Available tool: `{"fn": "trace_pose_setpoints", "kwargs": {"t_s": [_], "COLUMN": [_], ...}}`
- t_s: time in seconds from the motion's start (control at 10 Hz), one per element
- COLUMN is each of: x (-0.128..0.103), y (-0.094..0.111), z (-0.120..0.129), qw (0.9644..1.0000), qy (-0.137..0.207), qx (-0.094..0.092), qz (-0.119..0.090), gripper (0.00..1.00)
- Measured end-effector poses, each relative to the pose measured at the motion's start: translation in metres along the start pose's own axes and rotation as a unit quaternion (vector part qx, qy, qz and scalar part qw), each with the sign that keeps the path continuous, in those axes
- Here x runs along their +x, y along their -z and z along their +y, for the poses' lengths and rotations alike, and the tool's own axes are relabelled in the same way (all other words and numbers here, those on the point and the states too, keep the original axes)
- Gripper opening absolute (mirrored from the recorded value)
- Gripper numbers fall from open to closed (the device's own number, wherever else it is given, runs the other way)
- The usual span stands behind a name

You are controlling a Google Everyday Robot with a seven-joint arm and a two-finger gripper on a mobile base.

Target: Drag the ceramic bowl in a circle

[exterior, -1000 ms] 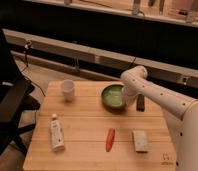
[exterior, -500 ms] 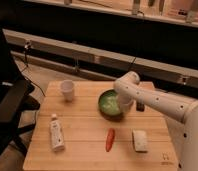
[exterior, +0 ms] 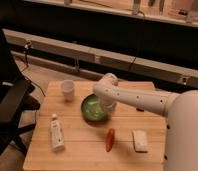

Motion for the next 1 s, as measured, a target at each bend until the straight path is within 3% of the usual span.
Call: {"fn": "trace_pose_setpoints", "kwargs": {"t_s": [0.3, 0.6, 0.8, 1.0], "x": [0.030, 0.065, 0.074, 0.073], "y": [0.006, 0.008, 0.008, 0.007], "z": [-0.016, 0.007, 0.026, 0.029], "qw": [0.9999, 0.9991, 0.9987, 0.9992], "qy": [-0.001, -0.033, -0.044, -0.030], "qx": [0.002, -0.001, -0.002, -0.001], "qz": [0.017, 0.027, 0.026, 0.026], "gripper": [0.00, 0.00, 0.00, 0.00]}}
